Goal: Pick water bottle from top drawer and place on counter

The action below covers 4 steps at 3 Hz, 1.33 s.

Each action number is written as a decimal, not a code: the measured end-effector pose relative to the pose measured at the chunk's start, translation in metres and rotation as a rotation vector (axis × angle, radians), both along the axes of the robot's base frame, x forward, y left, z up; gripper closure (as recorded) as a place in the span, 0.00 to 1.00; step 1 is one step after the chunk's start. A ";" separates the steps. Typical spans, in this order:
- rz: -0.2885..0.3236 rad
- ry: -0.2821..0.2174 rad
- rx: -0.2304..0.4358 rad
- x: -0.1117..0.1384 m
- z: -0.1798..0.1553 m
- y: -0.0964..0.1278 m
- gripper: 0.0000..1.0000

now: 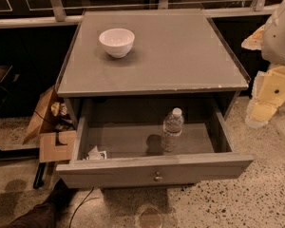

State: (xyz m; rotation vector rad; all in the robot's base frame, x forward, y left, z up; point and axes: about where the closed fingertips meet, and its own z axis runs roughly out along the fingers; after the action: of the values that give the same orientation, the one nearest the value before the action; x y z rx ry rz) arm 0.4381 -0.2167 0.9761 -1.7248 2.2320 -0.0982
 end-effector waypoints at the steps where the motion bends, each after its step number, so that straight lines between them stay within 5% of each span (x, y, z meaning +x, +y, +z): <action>1: 0.000 0.000 0.000 0.000 0.000 0.000 0.00; 4: -0.130 -0.051 0.106 0.017 -0.070 -0.003 0.65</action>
Offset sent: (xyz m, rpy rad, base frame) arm 0.0055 -0.0030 -0.0224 0.0259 -0.0051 -0.0514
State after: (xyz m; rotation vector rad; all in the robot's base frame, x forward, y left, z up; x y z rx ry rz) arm 0.4552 -0.2196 0.9062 -1.5064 2.2677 -0.0513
